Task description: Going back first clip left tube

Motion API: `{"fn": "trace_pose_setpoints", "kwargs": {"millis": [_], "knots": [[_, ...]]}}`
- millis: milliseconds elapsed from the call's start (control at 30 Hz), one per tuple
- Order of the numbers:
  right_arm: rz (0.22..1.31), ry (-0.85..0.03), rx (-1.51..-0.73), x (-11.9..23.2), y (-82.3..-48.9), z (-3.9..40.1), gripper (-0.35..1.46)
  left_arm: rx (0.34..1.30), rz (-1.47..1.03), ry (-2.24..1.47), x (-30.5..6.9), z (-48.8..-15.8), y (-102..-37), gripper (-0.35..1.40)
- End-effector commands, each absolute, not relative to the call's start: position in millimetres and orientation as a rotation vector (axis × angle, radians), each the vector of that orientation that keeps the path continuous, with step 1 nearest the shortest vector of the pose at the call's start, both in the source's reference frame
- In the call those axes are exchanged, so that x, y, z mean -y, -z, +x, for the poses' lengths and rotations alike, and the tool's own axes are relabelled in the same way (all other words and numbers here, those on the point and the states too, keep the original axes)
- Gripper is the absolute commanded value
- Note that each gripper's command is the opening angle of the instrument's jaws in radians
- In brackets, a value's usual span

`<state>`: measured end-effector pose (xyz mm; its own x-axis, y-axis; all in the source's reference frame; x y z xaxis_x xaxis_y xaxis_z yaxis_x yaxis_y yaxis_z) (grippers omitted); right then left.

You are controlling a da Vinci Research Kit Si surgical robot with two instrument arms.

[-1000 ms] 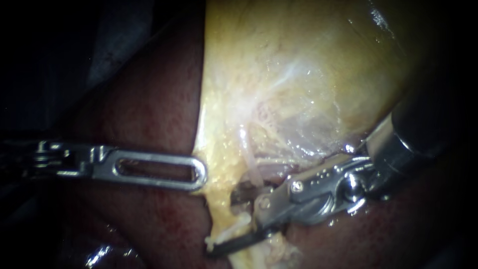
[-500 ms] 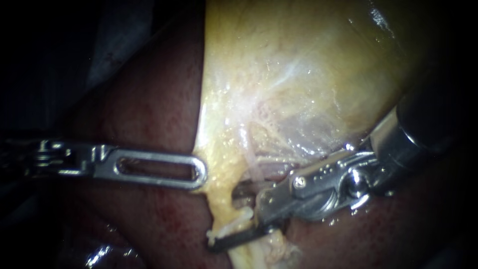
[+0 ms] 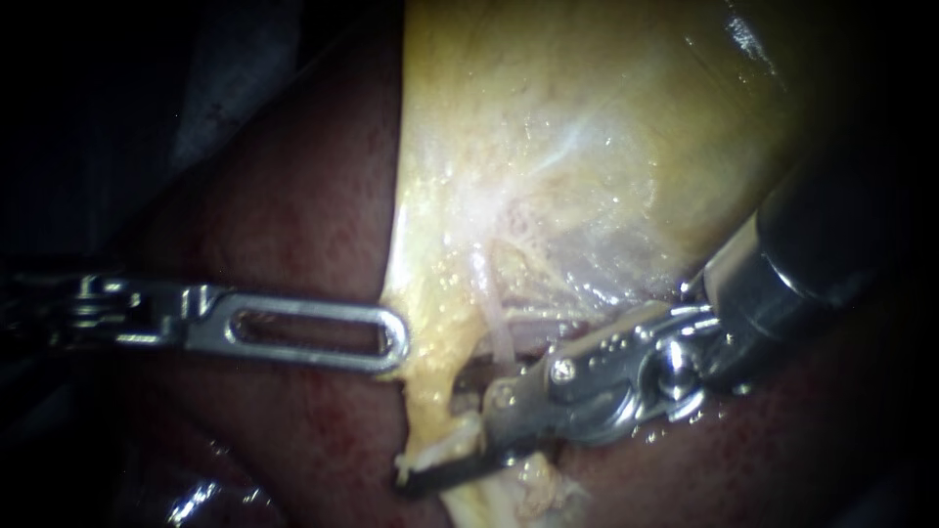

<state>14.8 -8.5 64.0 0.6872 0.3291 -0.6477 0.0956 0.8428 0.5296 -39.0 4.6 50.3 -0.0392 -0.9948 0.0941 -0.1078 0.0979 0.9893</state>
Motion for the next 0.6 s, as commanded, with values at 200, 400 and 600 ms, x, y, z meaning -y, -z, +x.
{"fn": "trace_pose_setpoints", "kwargs": {"millis": [200,400,600], "knots": [[0.581,-0.13,-0.814,9.1,-62.5,14.1,0.6,1.358,1.202,1.107,-4.8,-38.8,-50.7,-0.35],[0.586,-0.131,-0.815,8.9,-61.8,13.4,0.6,1.358,1.202,1.107,-4.8,-38.7,-50.7,-0.35],[0.589,-0.129,-0.816,8.6,-61.5,12.4,0.6,1.358,1.202,1.106,-4.8,-38.7,-50.7,-0.35]]}}
